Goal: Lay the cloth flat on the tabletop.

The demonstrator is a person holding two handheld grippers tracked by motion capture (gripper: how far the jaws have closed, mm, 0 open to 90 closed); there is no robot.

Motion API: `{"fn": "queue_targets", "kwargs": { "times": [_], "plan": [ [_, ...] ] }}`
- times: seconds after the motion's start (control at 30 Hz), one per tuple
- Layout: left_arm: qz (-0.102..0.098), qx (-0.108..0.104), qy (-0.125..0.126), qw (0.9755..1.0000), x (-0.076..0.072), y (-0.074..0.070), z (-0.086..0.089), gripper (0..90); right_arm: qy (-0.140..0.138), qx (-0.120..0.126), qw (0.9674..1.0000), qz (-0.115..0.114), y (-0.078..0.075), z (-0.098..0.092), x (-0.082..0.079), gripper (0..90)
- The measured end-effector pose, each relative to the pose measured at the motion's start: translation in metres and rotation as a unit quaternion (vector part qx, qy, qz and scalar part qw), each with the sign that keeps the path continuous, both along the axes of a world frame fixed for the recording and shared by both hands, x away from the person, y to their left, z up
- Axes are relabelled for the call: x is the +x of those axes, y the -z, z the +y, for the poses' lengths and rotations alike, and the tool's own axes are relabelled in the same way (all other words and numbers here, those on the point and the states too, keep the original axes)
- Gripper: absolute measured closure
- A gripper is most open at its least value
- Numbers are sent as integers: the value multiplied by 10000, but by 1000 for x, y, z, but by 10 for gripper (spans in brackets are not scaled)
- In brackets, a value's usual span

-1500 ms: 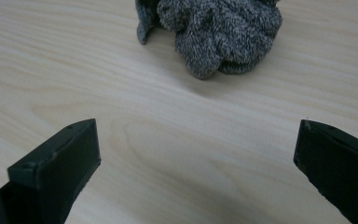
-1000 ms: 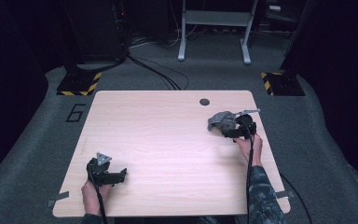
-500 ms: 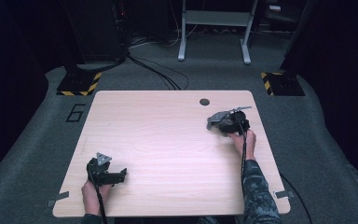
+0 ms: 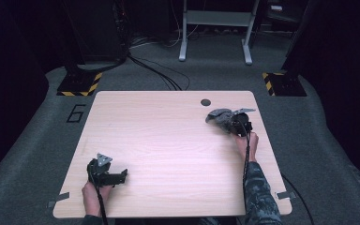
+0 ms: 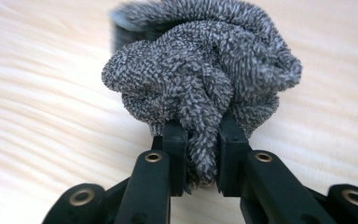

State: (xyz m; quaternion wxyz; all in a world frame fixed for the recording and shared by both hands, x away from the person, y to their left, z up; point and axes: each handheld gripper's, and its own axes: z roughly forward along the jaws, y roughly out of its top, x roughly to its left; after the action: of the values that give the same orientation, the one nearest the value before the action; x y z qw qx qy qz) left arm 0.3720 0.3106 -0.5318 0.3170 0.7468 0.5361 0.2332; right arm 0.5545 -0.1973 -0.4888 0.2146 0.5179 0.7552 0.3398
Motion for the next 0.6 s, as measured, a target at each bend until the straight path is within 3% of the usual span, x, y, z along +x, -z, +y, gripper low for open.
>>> {"fn": "queue_targets", "kwargs": {
  "times": [0.1, 0.17, 0.23, 0.47, 0.6],
  "plan": [
    [3, -4, -2, 10000, 0, 0, 0, 4, -338, -5, 9989, -339, -22, 12, -17, 784],
    [2, -4, -2, 10000, 0, 0, 0, 4, -379, 9, 9985, -383, -25, 14, -20, 784],
    [2, -5, -2, 10000, 0, 0, 0, 3, -562, 87, 9969, -538, -38, 21, -33, 785],
    [4, -9, -5, 10000, 0, 0, 0, 4, -947, 313, 9926, -697, -59, 38, -63, 786],
    [4, -11, -8, 10000, 0, 0, 0, 4, -1223, 400, 9880, -854, -67, 51, -81, 787]
  ]
}}
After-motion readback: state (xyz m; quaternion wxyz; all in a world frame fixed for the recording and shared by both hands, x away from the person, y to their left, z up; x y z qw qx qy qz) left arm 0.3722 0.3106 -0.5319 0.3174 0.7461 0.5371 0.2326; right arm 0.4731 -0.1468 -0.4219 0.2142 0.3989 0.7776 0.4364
